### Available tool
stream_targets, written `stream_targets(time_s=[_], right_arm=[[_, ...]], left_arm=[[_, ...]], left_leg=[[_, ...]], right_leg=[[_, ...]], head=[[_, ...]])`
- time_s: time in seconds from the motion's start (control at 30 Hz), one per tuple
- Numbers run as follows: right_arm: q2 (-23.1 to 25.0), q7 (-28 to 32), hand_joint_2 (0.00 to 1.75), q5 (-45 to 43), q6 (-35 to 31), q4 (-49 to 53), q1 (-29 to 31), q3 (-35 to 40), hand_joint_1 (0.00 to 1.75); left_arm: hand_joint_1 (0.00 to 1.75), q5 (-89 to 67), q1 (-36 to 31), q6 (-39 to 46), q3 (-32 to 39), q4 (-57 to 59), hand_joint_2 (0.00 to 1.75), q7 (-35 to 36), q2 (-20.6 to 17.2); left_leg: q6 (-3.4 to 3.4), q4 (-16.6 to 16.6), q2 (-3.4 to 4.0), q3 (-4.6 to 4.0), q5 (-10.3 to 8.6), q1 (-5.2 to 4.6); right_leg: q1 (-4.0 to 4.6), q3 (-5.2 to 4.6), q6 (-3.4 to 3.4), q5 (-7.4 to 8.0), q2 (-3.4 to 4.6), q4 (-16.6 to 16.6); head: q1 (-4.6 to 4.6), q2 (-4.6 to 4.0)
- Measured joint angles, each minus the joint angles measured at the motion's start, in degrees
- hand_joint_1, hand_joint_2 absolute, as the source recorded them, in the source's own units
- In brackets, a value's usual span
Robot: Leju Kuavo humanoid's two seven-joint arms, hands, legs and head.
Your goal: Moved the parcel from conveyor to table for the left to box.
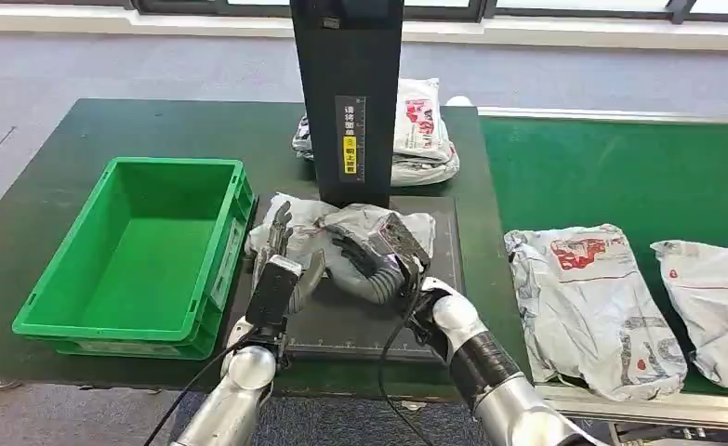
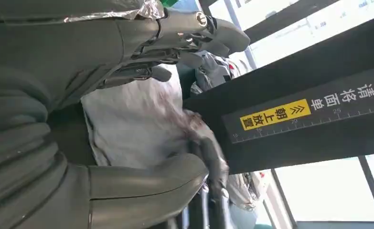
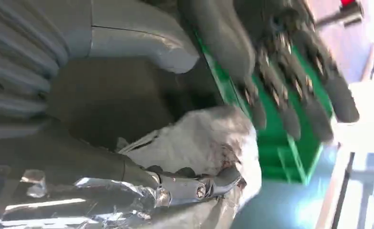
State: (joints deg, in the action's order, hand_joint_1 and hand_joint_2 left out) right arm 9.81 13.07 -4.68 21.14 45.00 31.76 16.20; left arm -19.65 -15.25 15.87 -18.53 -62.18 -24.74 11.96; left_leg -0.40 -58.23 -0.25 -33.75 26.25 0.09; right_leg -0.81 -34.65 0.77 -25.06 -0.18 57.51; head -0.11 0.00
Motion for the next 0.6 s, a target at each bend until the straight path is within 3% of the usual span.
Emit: stream_targets(time_s=[0.13,0.23,0.33,0.5,0.6], right_arm=[[-0.3,-2.3,0.00,4.1,-5.0,1.7,-0.4,1.5,0.00],[-1.3,-7.7,0.00,13.7,-12.8,4.9,-1.2,2.5,0.00],[-2.1,-10.2,0.00,16.9,-15.0,7.7,-2.0,2.8,0.00],[-4.5,-22.8,0.00,35.1,-20.8,13.8,-4.3,4.2,0.00],[-5.1,-26.3,0.00,40.6,-22.5,17.6,-6.0,4.2,0.00]], left_arm=[[0.00,0.0,0.0,0.6,0.0,0.0,1.75,0.2,-0.1],[0.00,-0.3,0.4,1.0,0.3,-0.6,1.75,1.1,-0.2],[0.00,-0.6,0.9,1.1,0.7,-1.2,1.75,1.4,-0.4],[0.00,-2.0,1.1,1.1,1.5,-1.8,1.75,3.3,-0.4],[0.00,-3.0,1.0,1.0,1.9,-2.0,1.75,4.3,-0.3]], left_leg=[[0.00,0.0,-0.01,0.00,0.00,0.00],[0.00,0.0,-0.02,-0.01,0.00,0.00],[0.00,0.0,0.01,0.00,0.00,-0.01],[0.01,0.0,-0.11,-0.03,0.00,-0.01],[0.00,0.0,0.00,-0.01,0.01,-0.01]], right_leg=[[0.00,0.00,0.00,0.00,-0.01,0.0],[-0.01,0.01,0.00,0.00,-0.01,0.0],[-0.01,0.00,0.00,0.00,0.02,0.0],[-0.01,0.01,0.00,0.00,-0.13,0.0],[-0.01,-0.04,0.00,0.00,0.02,0.0]], head=[[0.00,0.00],[0.02,0.00],[0.00,0.00],[0.02,0.00],[0.00,0.00]])
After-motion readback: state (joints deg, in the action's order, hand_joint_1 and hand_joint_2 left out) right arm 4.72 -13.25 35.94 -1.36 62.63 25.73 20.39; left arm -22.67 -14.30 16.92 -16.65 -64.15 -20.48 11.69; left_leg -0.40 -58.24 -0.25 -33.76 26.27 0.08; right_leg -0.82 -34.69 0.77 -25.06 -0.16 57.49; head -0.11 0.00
